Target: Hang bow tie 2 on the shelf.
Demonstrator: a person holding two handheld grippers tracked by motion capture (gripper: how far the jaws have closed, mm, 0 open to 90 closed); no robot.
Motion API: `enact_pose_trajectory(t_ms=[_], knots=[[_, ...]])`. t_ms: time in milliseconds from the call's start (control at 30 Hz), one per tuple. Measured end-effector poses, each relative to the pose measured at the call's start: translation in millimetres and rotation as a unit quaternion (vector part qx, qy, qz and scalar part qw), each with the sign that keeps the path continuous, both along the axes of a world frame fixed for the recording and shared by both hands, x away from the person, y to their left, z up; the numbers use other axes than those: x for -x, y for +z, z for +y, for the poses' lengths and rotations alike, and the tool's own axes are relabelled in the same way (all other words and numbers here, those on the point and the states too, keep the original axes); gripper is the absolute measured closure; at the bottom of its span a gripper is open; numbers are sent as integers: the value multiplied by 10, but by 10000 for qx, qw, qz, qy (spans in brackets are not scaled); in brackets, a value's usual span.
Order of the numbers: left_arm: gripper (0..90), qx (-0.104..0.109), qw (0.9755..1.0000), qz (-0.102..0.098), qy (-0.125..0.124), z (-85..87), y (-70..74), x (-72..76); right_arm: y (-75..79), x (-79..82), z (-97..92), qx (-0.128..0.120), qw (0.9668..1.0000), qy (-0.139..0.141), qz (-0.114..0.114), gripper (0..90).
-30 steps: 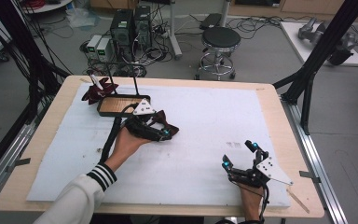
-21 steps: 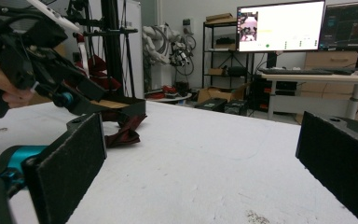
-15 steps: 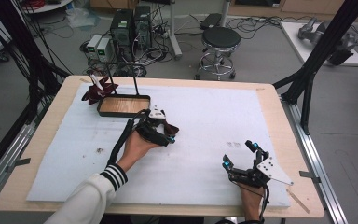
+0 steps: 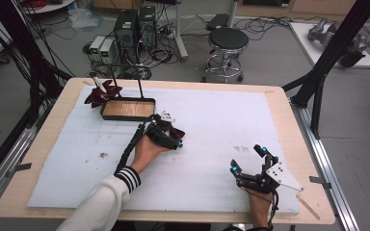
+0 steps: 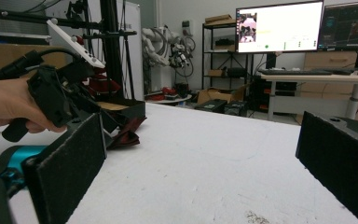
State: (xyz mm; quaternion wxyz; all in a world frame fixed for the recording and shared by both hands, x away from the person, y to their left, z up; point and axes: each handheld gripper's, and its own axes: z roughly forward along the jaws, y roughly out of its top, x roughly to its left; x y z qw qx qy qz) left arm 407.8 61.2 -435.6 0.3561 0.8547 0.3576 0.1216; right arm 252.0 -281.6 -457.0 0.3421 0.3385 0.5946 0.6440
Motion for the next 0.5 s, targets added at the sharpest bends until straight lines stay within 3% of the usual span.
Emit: enact_pose_trajectory(t_ms=[167, 300, 500], knots=[[195, 102, 9997, 157, 123, -9, -43, -44, 0, 0, -1, -13, 10000, 2, 6, 8], [247, 162, 9994, 156, 260, -13, -38, -68, 0, 1, -3, -33, 10000, -4, 24, 8], [327, 26, 9995, 69, 315, -20, -31, -60, 0, -1, -6, -35, 10000, -12, 8, 8]])
